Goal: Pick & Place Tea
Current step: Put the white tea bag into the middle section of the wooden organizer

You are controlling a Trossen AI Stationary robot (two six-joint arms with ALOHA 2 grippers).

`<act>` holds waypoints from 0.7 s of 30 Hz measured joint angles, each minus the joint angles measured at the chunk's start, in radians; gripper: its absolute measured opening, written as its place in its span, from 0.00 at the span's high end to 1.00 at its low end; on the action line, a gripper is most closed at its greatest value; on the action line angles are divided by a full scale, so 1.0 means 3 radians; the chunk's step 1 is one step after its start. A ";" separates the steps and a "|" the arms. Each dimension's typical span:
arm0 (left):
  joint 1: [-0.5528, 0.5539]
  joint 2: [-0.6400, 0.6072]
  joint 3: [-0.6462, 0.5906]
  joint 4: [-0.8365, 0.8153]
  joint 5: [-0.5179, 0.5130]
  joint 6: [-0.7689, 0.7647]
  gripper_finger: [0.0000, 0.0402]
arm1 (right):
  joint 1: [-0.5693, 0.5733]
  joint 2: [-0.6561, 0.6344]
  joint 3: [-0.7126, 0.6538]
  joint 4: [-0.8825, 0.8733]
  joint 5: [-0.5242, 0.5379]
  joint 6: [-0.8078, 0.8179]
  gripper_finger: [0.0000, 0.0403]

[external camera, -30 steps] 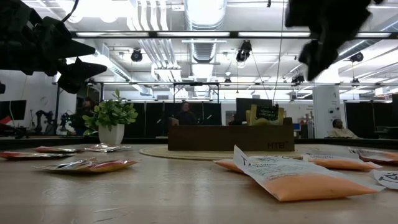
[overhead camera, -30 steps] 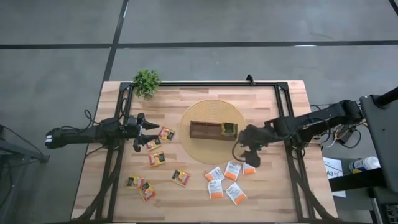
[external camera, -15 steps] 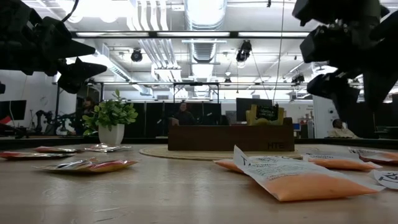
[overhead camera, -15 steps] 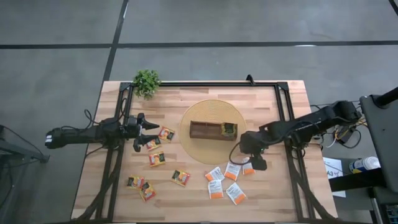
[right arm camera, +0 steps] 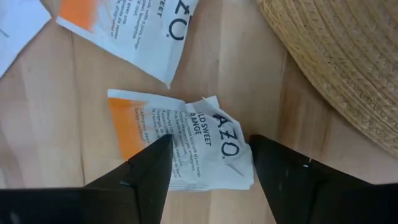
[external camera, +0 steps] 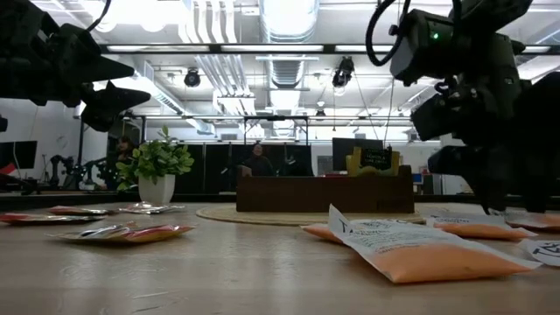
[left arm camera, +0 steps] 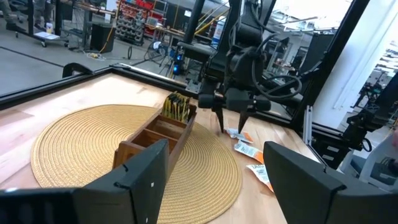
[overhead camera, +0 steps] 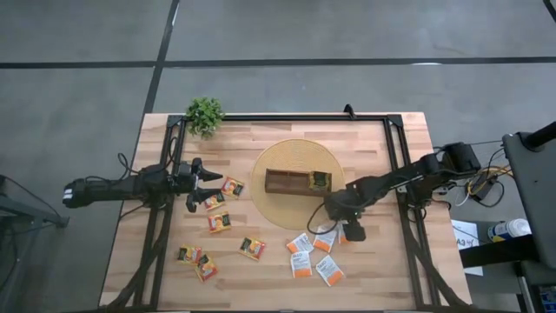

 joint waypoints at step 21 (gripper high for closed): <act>0.0000 0.0021 0.0001 0.0000 0.0000 -0.0001 0.36 | -0.0097 -0.0396 0.0437 -0.0147 0.0001 0.0347 0.98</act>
